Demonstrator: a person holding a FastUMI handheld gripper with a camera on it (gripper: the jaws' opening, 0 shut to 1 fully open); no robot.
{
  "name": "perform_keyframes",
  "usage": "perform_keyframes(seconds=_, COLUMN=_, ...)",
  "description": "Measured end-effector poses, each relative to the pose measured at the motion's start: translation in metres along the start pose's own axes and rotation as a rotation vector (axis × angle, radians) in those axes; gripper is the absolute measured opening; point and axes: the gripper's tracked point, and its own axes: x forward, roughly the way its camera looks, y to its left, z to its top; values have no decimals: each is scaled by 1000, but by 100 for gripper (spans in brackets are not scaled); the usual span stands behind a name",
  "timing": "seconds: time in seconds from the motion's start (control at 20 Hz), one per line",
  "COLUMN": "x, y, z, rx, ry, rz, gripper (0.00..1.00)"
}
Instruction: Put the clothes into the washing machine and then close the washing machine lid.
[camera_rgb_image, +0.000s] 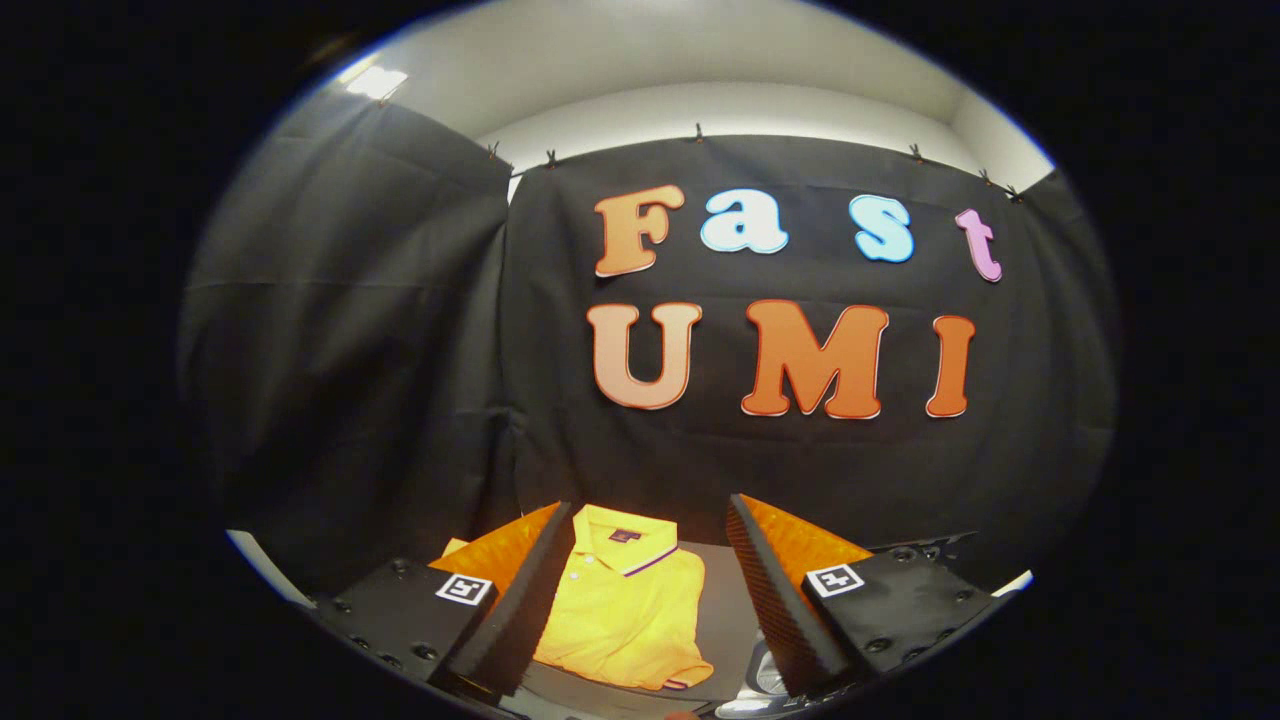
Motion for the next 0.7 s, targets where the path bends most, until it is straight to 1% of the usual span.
perform_keyframes(seconds=0.1, x=30, y=17, z=-19, rx=-49, ry=70, rz=-14, gripper=98)
perform_keyframes(seconds=0.15, x=43, y=28, z=-27, rx=-54, ry=100, rz=-5, gripper=98)
perform_keyframes(seconds=0.2, x=56, y=41, z=-36, rx=-40, ry=128, rz=10, gripper=99)
perform_keyframes(seconds=0.3, x=81, y=68, z=-59, rx=26, ry=194, rz=68, gripper=99)
perform_keyframes(seconds=0.35, x=92, y=75, z=-72, rx=56, ry=231, rz=78, gripper=99)
perform_keyframes(seconds=0.5, x=120, y=81, z=-104, rx=114, ry=337, rz=73, gripper=99)
perform_keyframes(seconds=0.7, x=147, y=88, z=-147, rx=117, ry=451, rz=37, gripper=99)
